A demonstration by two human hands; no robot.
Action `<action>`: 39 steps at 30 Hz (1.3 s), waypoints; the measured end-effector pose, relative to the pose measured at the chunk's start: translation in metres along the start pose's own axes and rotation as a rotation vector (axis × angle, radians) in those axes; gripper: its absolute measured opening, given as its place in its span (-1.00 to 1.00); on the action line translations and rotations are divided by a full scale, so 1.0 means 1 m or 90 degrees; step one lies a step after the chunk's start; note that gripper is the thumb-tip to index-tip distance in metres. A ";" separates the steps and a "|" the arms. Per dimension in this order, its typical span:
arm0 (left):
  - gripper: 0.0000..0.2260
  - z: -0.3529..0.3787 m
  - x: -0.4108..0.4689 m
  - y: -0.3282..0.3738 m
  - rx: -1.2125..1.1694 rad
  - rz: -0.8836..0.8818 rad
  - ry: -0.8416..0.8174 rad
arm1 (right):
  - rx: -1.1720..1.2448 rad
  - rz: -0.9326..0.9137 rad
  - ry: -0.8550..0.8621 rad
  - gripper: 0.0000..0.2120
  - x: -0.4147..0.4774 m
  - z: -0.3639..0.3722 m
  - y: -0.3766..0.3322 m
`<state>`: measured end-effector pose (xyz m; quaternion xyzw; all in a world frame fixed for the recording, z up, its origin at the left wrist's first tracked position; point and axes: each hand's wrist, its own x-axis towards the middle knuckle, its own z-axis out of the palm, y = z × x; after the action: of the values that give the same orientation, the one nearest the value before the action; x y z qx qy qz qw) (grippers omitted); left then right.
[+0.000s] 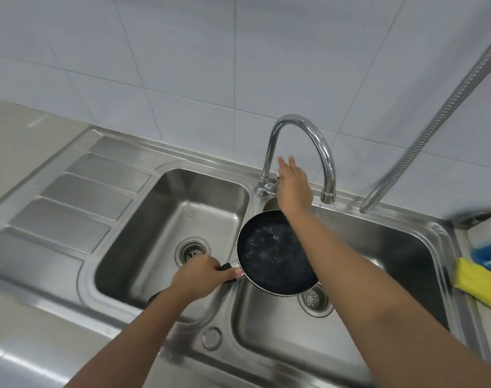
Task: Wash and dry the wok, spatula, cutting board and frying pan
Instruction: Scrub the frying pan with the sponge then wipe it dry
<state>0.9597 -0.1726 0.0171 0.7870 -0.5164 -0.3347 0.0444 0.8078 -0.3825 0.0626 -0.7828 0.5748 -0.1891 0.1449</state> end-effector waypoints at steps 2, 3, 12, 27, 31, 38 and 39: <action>-0.27 0.001 0.001 -0.001 0.010 0.002 0.005 | -0.001 0.006 0.004 -0.39 0.002 0.001 0.000; -0.27 0.001 0.002 -0.001 0.010 0.002 0.005 | 0.001 0.012 0.003 -0.40 0.001 0.001 0.000; -0.32 -0.007 -0.001 0.020 -0.030 0.030 0.018 | -0.060 -0.043 -0.162 -0.38 -0.098 0.016 0.012; -0.34 0.020 -0.054 0.101 0.037 0.098 0.083 | -0.159 0.043 -0.316 -0.40 -0.163 -0.050 0.064; -0.36 0.031 -0.069 0.116 0.097 0.108 0.121 | -0.106 -0.031 -0.317 -0.56 -0.192 -0.075 0.079; -0.47 0.050 -0.100 0.133 0.190 0.132 0.199 | 0.204 0.239 0.123 -0.78 -0.261 -0.109 0.166; -0.49 0.052 -0.105 0.135 0.191 0.138 0.214 | 0.260 0.308 0.158 -0.79 -0.267 -0.110 0.172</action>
<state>0.7989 -0.1323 0.0829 0.7695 -0.6269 -0.1116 0.0478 0.5395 -0.1795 0.0493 -0.5495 0.7074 -0.3543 0.2685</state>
